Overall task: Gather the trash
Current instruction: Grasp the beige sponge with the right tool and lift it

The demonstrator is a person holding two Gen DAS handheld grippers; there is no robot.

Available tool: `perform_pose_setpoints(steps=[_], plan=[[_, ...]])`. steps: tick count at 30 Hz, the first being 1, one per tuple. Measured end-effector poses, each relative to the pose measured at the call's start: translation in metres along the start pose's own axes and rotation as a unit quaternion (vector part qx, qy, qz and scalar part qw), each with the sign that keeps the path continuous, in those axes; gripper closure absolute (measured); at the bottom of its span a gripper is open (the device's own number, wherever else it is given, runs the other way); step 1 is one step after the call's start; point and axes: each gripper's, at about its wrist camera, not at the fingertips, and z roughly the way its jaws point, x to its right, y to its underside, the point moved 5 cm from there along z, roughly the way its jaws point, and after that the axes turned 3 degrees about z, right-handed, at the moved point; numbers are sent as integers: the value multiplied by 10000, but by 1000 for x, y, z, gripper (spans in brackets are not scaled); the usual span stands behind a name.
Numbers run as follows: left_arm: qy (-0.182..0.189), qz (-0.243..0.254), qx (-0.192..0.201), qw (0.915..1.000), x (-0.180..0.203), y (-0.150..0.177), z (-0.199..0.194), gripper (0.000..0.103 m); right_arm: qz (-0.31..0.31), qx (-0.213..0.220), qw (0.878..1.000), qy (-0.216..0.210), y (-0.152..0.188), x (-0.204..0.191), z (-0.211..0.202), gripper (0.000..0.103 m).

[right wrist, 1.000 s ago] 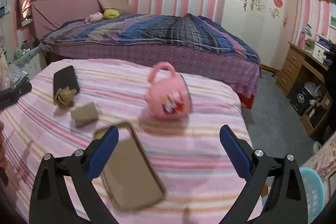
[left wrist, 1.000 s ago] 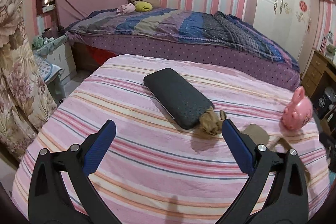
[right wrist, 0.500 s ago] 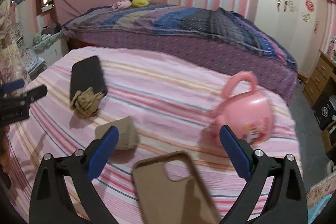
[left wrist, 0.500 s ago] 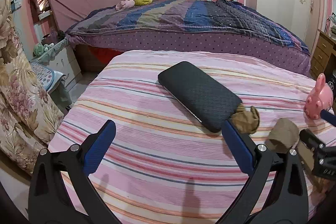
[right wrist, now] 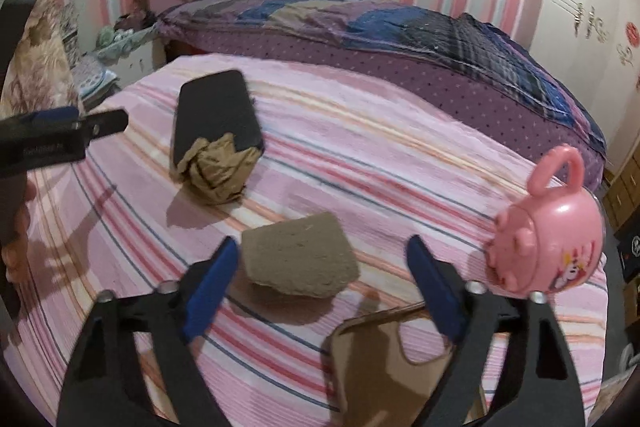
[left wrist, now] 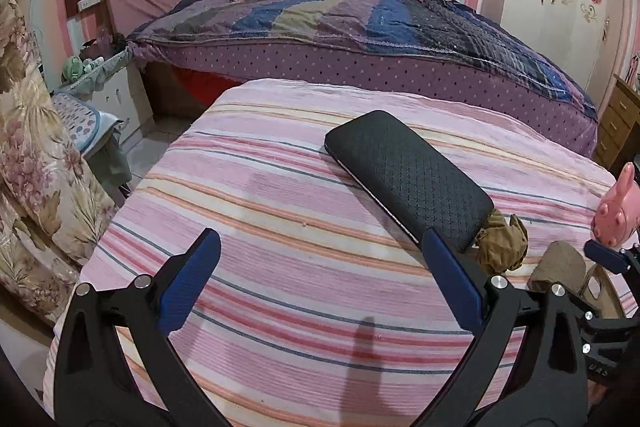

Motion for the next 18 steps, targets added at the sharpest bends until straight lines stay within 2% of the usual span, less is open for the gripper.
perform_pose_setpoints(steps=[4, 9, 12, 15, 18], plan=[[-4, 107, -14, 9999, 6, 1, 1, 6, -78, 50, 9999, -87, -2, -3, -5, 45], [75, 178, -54, 9998, 17, 3, 2, 6, -107, 239, 9996, 60, -1, -6, -6, 45], [242, 197, -82, 9995, 27, 5, 1, 6, -107, 511, 9977, 432, -1, 0, -20, 46], [479, 221, -99, 9986, 41, 7, 0, 6, 109, 618, 9963, 581, -1, 12, -29, 46], [504, 357, -53, 9981, 58, 9, 0, 6, 303, 646, 9946, 752, 2, 27, -33, 46]])
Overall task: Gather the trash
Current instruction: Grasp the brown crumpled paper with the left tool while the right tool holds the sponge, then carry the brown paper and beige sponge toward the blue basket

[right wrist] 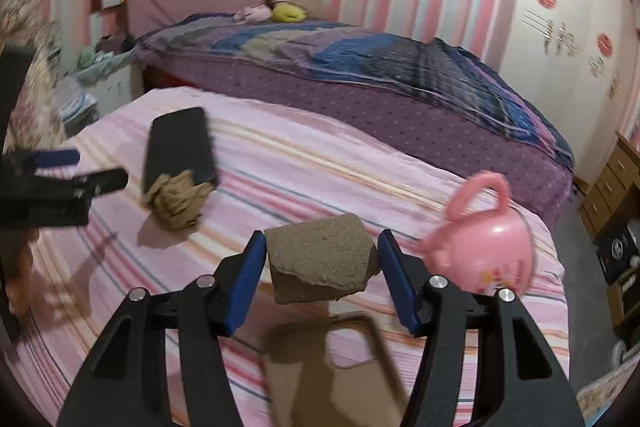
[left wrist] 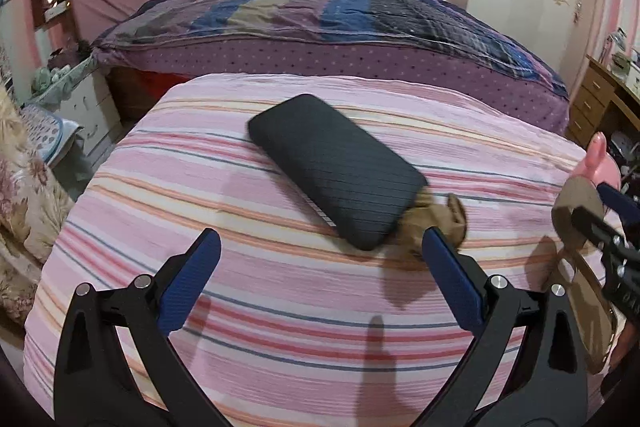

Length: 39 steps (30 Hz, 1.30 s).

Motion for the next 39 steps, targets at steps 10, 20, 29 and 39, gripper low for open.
perform_pose_setpoints(steps=[10, 20, 29, 39], plan=[[197, 288, 19, 9994, 46, 4, 10, 22, 184, 19, 9998, -16, 6, 21, -12, 46], [564, 433, 21, 9975, 62, 6, 10, 63, 315, -1, 9995, -58, 1, 38, -9, 46], [606, 232, 46, 9979, 56, 6, -14, 63, 474, 95, 9988, -20, 3, 44, -10, 46], [422, 112, 59, 9990, 43, 14, -36, 63, 699, 176, 9974, 26, 8, 53, -26, 46]])
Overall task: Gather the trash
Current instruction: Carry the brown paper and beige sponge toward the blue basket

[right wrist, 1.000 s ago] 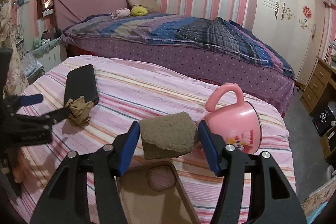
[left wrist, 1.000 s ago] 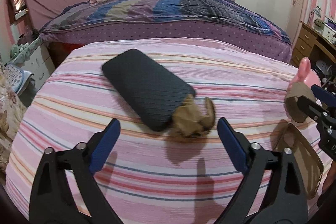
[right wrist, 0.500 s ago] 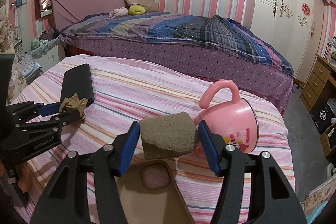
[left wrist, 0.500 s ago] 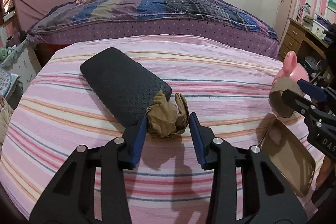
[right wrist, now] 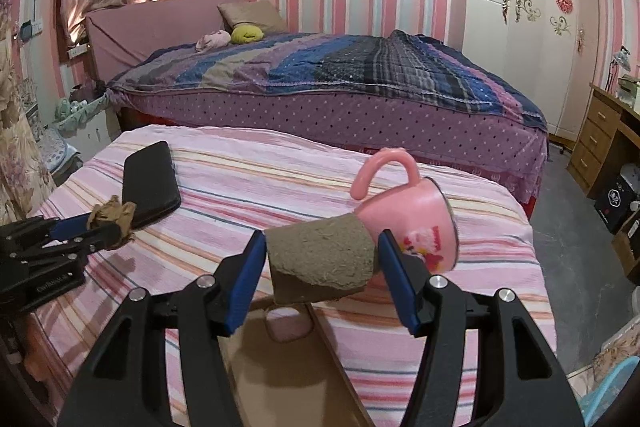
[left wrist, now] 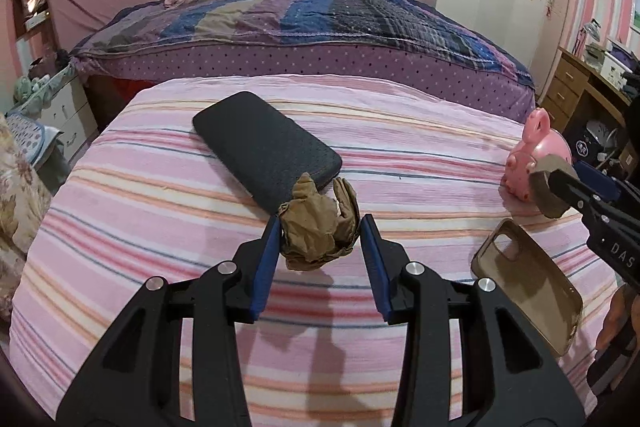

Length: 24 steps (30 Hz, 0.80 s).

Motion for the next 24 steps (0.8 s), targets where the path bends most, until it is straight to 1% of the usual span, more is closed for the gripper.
perform_pose_setpoints(steps=[7, 18, 24], plan=[[-72, 33, 91, 9999, 0, 4, -15, 63, -81, 33, 10000, 38, 1, -1, -5, 46], [-103, 85, 103, 9999, 7, 11, -29, 63, -140, 87, 9998, 65, 4, 4, -23, 46], [-133, 102, 141, 9998, 18, 20, -42, 63, -118, 152, 9998, 111, 8, 15, -50, 46]])
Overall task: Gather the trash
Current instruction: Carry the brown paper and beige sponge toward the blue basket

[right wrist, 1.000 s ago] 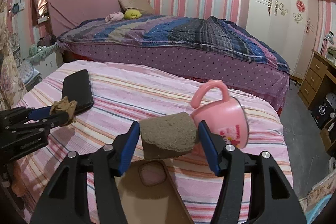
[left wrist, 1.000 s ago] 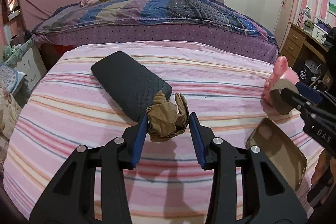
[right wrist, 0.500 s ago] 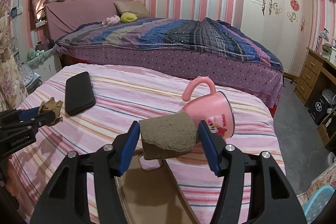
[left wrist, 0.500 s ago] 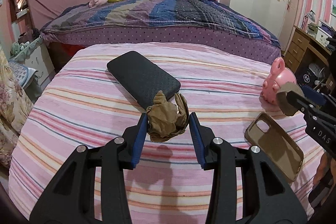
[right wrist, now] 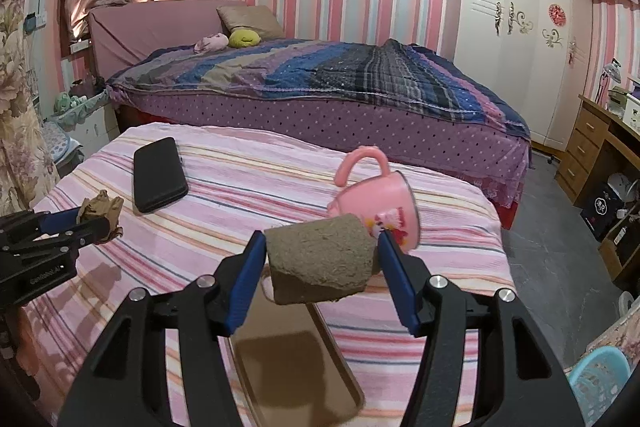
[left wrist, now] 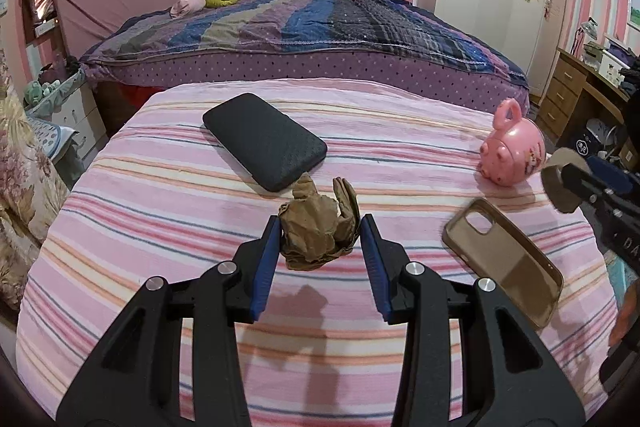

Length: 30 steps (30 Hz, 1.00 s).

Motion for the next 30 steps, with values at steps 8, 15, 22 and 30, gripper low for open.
perform_pose_setpoints(steps=[8, 15, 22, 30], plan=[[-79, 141, 13, 9999, 25, 13, -16, 63, 149, -22, 9998, 147, 3, 31, -26, 46], [-38, 267, 41, 9996, 55, 23, -25, 63, 242, -34, 9987, 444, 15, 74, -61, 46], [81, 386, 73, 9992, 93, 33, -38, 63, 300, -72, 9964, 788, 29, 121, -96, 45], [298, 487, 181, 9982, 147, 41, -59, 63, 502, -90, 9903, 1290, 62, 191, -142, 45]])
